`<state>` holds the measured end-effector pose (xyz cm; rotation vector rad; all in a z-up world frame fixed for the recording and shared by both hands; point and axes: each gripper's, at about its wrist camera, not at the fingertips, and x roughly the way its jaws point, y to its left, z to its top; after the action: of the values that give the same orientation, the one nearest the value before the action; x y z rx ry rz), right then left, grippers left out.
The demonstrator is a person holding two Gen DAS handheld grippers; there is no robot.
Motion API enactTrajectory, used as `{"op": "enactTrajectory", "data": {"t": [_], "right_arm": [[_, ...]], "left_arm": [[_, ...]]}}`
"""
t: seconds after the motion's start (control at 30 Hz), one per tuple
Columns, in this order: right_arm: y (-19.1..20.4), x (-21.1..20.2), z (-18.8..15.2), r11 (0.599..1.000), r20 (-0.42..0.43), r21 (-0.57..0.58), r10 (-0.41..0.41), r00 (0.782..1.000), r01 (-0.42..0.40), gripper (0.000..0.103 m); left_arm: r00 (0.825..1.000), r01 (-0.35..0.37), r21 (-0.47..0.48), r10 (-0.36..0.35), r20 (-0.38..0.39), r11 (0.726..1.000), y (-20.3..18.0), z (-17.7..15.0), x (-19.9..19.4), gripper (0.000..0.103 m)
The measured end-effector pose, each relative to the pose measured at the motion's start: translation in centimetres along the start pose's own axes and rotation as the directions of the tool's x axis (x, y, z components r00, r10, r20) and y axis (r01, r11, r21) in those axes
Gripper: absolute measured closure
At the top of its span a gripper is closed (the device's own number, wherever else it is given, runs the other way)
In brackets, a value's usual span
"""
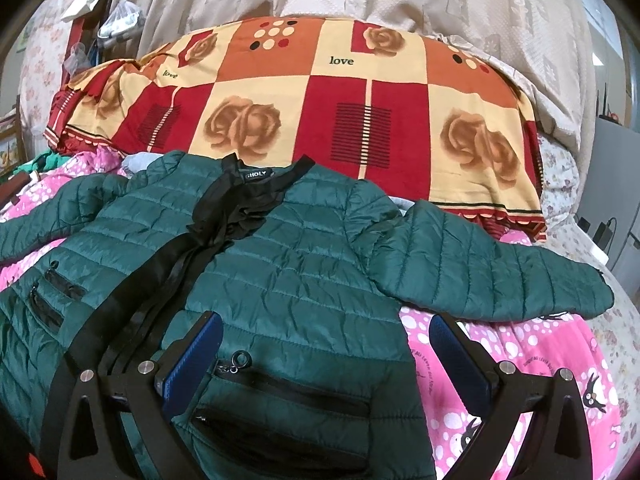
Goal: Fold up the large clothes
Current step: 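Grasp the jacket sleeve cuff with the left gripper and lift it, then carry the held sleeve across the jacket front toward the right gripper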
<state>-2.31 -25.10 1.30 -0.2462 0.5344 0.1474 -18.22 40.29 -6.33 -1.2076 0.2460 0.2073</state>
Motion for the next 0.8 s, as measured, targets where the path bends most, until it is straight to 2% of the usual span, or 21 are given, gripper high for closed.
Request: {"op": "enactTrajectory", "data": {"t": [0.1, 0.2, 0.27, 0.33, 0.37, 0.43, 0.57, 0.73, 0.8], "right_arm": [[0.1, 0.0, 0.0, 1.0, -0.003, -0.009, -0.001, 1.0, 0.001, 0.001], [-0.1, 0.0, 0.0, 1.0, -0.004, -0.006, -0.004, 1.0, 0.004, 0.001], [-0.2, 0.0, 0.0, 1.0, -0.006, 0.0, -0.006, 1.0, 0.006, 0.001], [-0.3, 0.0, 0.0, 1.0, -0.007, 0.003, -0.003, 1.0, 0.003, 0.001], [-0.3, 0.0, 0.0, 1.0, -0.007, 0.002, -0.004, 1.0, 0.004, 0.001], [-0.4, -0.1, 0.0, 1.0, -0.002, 0.002, -0.003, 1.0, 0.003, 0.001], [-0.8, -0.6, 0.1, 1.0, 0.005, 0.018, -0.001, 1.0, 0.001, 0.001], [-1.5, -1.8, 0.1, 1.0, 0.017, 0.03, 0.0, 1.0, 0.0, 0.001], [-1.8, -2.3, 0.0, 1.0, 0.019, 0.03, -0.002, 1.0, 0.002, 0.001]], "left_arm": [[0.997, -0.068, 0.016, 0.069, -0.025, 0.998, 0.9, 0.5, 1.7, 0.011], [0.991, -0.13, 0.067, 0.131, -0.021, 0.989, 0.9, 0.7, 2.9, 0.018], [0.987, -0.16, 0.096, 0.163, -0.016, 0.982, 0.3, 0.7, 3.1, 0.032], [0.983, -0.178, 0.094, 0.181, -0.03, 0.98, 0.1, 0.9, 3.3, 0.075], [0.983, -0.175, 0.09, 0.179, -0.04, 0.98, -0.2, 1.1, 3.4, 0.083], [0.985, -0.171, 0.102, 0.174, -0.023, 0.98, -1.1, 1.4, 3.2, 0.086], [0.99, -0.137, 0.19, 0.143, -0.019, 0.972, -5.0, 1.6, 3.9, 0.087], [0.995, -0.05, 0.319, 0.076, -0.069, 0.947, -12.0, -0.2, 6.8, 0.087], [0.993, 0.002, 0.361, 0.04, -0.109, 0.932, -15.4, -1.7, 9.2, 0.087]]}}
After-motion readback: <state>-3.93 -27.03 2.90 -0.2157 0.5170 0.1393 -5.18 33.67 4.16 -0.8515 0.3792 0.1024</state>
